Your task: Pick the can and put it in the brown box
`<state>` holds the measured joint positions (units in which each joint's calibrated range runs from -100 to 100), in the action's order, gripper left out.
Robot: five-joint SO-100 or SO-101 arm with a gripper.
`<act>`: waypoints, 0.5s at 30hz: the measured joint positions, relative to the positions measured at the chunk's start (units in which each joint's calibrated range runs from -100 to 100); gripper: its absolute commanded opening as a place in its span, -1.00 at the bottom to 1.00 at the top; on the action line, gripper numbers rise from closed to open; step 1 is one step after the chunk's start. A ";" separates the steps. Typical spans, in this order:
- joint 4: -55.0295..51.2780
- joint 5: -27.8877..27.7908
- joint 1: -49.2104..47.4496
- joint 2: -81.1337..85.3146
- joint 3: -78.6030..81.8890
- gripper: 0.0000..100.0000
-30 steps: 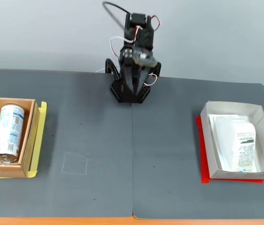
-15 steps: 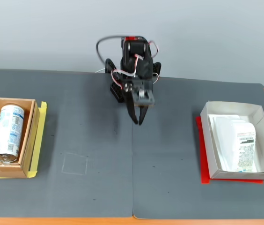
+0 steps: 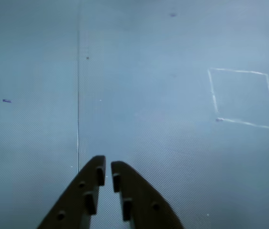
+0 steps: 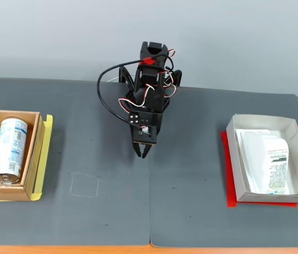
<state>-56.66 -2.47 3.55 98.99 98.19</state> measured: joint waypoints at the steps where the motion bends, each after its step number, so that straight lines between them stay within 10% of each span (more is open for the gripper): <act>1: -0.09 0.00 0.00 0.00 0.00 -0.97; 15: -17.47 0.20 -2.88 0.00 -2.72 -0.97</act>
<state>-74.13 -2.27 0.67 98.99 95.47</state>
